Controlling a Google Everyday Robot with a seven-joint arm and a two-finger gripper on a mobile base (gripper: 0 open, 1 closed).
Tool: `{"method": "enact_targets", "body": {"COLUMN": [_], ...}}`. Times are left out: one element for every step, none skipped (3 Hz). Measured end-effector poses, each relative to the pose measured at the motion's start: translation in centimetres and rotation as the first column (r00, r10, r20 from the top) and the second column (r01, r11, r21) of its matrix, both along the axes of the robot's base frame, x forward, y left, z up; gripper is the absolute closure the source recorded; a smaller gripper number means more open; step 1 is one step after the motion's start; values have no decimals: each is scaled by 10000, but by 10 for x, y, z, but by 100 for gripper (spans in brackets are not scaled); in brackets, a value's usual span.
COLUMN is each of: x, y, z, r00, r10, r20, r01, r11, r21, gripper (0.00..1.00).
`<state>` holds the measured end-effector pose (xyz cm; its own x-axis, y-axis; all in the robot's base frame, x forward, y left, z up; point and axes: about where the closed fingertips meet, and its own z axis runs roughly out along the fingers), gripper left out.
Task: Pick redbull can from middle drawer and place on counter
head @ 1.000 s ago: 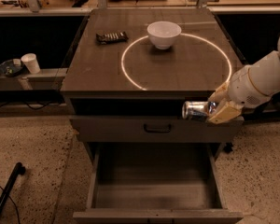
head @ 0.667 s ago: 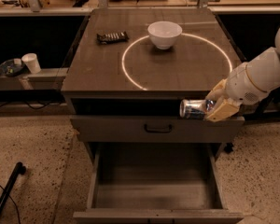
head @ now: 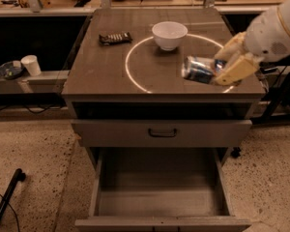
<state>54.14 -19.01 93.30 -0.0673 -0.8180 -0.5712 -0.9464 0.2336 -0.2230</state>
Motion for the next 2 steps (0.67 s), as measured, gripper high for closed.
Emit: {"method": "enact_targets", "body": {"x": [24, 44], "y": [39, 103], "z": [23, 36], "r00": [9948, 9885], "r10": [-371, -864], "r20": [-953, -1245], "r01": [372, 831], "r11": [9993, 9960], "r21": [-11, -313], "gripper": [100, 100]}}
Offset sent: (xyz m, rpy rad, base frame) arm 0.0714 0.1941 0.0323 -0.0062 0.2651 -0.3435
